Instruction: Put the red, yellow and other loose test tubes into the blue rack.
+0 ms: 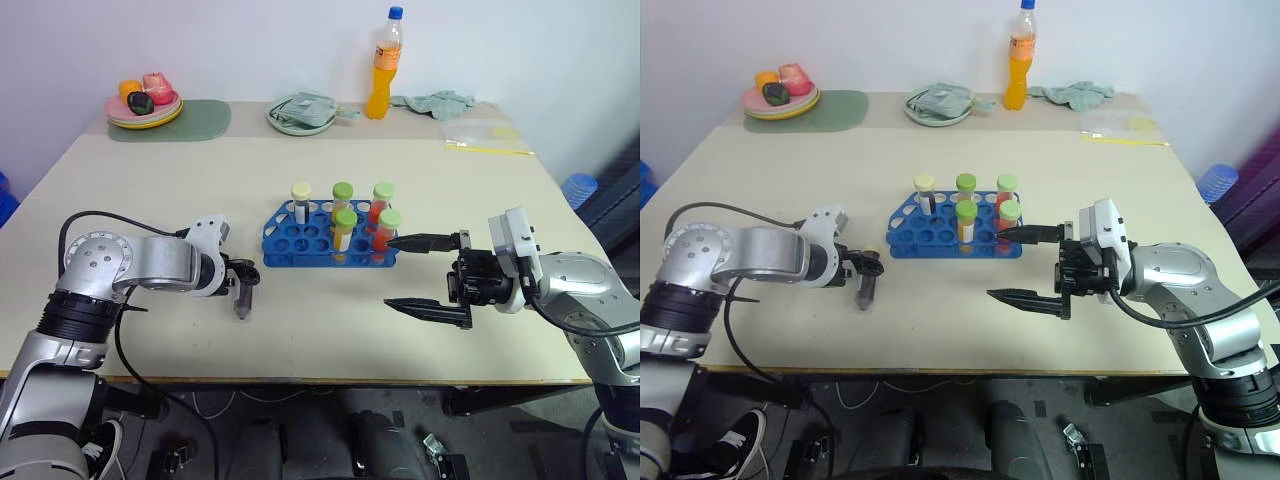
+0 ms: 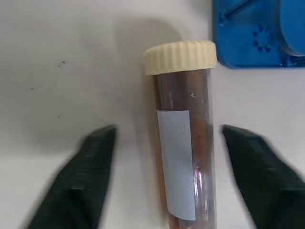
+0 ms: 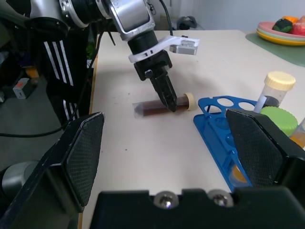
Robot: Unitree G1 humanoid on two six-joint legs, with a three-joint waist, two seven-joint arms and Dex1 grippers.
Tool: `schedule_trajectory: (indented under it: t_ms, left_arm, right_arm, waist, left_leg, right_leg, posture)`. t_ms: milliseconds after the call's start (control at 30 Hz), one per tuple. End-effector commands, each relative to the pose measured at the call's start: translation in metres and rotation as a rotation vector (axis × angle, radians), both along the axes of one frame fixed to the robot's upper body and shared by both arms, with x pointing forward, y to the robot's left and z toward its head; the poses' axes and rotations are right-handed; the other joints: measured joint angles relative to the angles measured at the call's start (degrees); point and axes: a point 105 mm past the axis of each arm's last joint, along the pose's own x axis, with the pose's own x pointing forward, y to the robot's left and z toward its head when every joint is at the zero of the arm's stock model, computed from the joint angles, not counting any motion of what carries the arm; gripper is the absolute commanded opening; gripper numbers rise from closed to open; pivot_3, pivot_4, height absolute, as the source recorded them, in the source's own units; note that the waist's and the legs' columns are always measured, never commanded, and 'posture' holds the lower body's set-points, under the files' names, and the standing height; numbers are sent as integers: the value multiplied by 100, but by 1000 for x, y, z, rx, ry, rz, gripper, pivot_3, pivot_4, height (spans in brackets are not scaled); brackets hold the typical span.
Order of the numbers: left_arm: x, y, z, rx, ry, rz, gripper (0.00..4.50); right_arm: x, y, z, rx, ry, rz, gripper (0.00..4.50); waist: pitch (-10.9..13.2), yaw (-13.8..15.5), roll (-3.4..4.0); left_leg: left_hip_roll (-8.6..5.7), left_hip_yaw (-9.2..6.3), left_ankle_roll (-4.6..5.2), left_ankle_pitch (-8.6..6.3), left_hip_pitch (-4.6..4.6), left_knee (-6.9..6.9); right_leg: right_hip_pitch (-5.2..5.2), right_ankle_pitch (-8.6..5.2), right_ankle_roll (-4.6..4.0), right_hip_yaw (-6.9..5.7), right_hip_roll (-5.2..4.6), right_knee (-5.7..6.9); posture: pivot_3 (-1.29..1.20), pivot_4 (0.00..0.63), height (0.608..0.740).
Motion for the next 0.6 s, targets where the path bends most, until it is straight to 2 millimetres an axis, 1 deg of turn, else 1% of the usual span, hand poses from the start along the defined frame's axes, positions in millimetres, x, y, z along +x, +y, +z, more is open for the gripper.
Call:
schedule_trajectory:
  t_ms: [33, 100, 133, 233, 300, 367, 433, 500, 567, 600]
  left_arm:
    - [0, -3, -1, -12, 3, -1, 1797]
    - [0, -2, 0, -11, 0, 10, 931]
    - [1, 0, 0, -9, -1, 21, 771]
    - [1, 9, 1, 0, -11, 70, 768]
    - [-1, 19, 11, 14, -77, 129, 768]
    - [-7, 34, 23, 50, -151, 200, 768]
    - [-10, 44, 29, 70, -202, 256, 768]
    - [-5, 49, 47, 148, -361, 208, 768]
    - [-1, 56, 62, 207, -531, 209, 768]
    - [0, 56, 67, 261, -607, 174, 768]
  right_arm:
    - [-4, 3, 7, 3, -43, 12, 4500]
    - [-3, 3, 7, 3, -45, 10, 4500]
    - [-3, 3, 7, 2, -46, 9, 4500]
    - [-4, 3, 8, 1, -48, 9, 4500]
    - [-4, 2, 8, 0, -49, 0, 4500]
    - [-4, 1, 7, 0, -50, -11, 4500]
    - [-4, -1, 7, 1, -50, -15, 4500]
    - [-4, -1, 7, 8, -52, -26, 4500]
    - [-2, 0, 8, 28, -51, -45, 4500]
    - [-1, 0, 8, 38, -51, -54, 4500]
  waist:
    - [0, 13, -1]
    - [0, 8, -1]
    - [0, 8, -1]
    - [0, -19, -1]
    - [1, -41, -1]
    - [2, -99, -3]
    - [2, -137, -4]
    - [4, -120, -3]
    - [4, -98, -3]
    - [4, -102, -3]
  left_leg:
    - [0, 0, 0, 0, -1, 0]
    - [0, 0, 0, 0, -1, 0]
    - [0, 0, 0, 0, -1, 0]
    - [1, -2, 0, 0, 2, 0]
    - [2, -2, 0, 0, 2, 0]
    - [6, -2, -1, 0, 2, -2]
    - [12, -3, -3, 2, 1, -6]
    - [12, -3, -9, 5, 2, -7]
    - [7, -1, -20, 11, -1, -7]
    - [4, 1, -22, 11, -1, -7]
  right_leg:
    - [0, 0, 0, 0, 0, -1]
    - [0, 0, 0, 0, 0, -1]
    - [0, 0, 0, 0, 0, 0]
    - [0, 0, 0, 0, 2, 1]
    - [0, 0, 0, 0, 2, 2]
    - [-3, 0, 0, 0, 3, 2]
    - [-6, 0, -1, -1, 4, 4]
    - [-7, 0, -2, -1, 5, 6]
    - [-5, 1, -5, -2, 7, -1]
    - [-4, 0, -5, -2, 3, -4]
  posture:
    - [0, 150, 740]
    - [0, 150, 740]
    - [0, 150, 740]
    - [0, 150, 740]
    - [0, 150, 740]
    - [0, 150, 740]
    - [0, 150, 740]
    - [0, 150, 740]
    - [0, 150, 740]
    - [0, 150, 740]
